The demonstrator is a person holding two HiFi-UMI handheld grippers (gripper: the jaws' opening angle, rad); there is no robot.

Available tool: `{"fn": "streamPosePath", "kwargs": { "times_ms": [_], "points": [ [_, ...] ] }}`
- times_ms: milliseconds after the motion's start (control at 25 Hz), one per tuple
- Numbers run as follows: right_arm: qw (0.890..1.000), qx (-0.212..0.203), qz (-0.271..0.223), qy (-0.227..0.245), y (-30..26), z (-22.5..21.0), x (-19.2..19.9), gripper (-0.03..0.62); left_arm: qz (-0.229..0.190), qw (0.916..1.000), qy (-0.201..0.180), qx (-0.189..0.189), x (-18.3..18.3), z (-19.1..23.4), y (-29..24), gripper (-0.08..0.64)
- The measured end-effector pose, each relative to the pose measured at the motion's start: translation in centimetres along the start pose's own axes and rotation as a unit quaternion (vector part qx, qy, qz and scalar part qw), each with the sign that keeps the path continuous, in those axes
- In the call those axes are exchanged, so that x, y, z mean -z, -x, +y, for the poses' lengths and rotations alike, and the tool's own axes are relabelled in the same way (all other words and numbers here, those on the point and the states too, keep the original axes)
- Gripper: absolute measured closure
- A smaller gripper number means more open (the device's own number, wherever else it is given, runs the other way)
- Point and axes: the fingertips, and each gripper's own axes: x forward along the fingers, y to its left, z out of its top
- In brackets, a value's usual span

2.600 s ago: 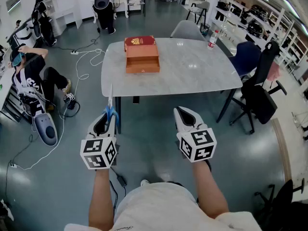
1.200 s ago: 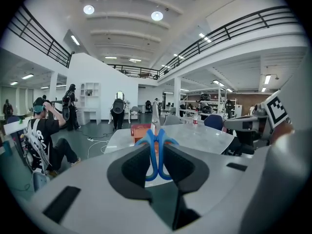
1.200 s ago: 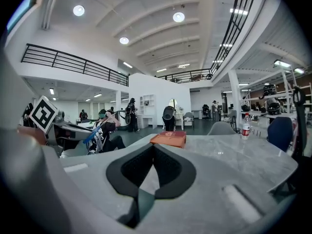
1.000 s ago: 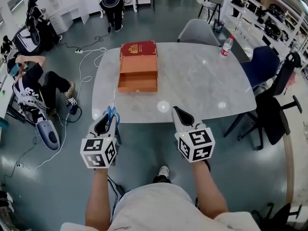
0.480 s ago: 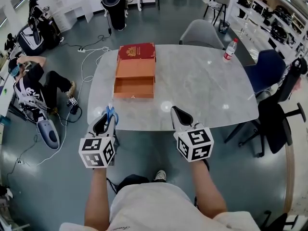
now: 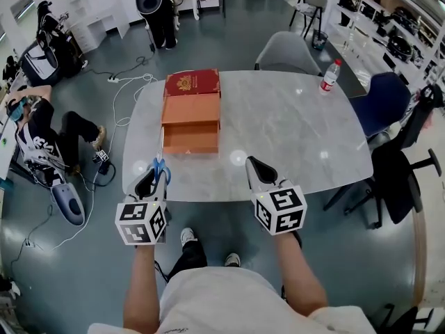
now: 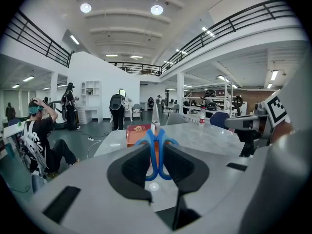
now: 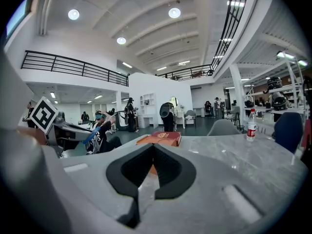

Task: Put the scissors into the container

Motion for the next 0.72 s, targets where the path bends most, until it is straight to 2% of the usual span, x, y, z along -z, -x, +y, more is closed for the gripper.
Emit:
{"fn": "streamPosePath", "kwargs": {
  "times_ms": [400,720],
  "points": [
    [0.999,0.037,0.01,-0.003,-4.9,-0.6,-0.2,0.588,0.007,0.9993,-0.005,0.038,-1.0,3.4,-5.9,0.477],
    [0.996,0.086,0.017,-0.013,-8.8,-0.5,-1.5,0.588,0.016,0.9962,-0.024,0.082,-2.0,7.2,-10.6,0.477]
  ]
}}
